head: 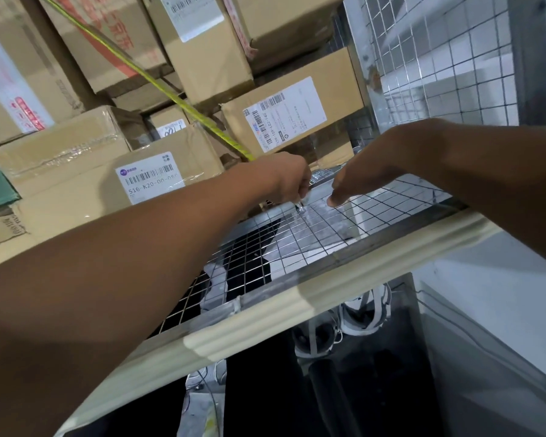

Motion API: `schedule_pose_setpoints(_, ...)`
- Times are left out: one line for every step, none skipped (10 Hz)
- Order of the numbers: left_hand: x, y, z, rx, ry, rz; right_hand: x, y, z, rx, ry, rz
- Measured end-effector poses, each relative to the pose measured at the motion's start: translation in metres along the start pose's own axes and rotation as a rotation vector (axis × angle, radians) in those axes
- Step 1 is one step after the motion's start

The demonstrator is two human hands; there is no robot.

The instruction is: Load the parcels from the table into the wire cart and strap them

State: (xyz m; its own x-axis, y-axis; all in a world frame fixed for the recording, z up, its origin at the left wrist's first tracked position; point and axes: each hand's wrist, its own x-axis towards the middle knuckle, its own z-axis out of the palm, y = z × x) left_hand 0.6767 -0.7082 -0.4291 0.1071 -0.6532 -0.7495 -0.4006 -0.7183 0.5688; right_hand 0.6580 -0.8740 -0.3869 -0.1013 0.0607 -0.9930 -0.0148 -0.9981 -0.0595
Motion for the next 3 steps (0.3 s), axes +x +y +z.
schedule_pose_setpoints(-0.010,0.006,0.004,0.096,0.113,0.014,-0.008,-0.002,0.001,-0.052,0.004,-0.016)
schedule_pose_setpoints(-0.025,0.006,0.008,0.084,0.187,0.042,-0.023,-0.007,0.000,-0.086,-0.008,-0.029)
schedule_pose_setpoints(-0.049,0.003,0.004,0.059,0.303,0.045,-0.039,-0.010,-0.006,-0.029,0.077,-0.027)
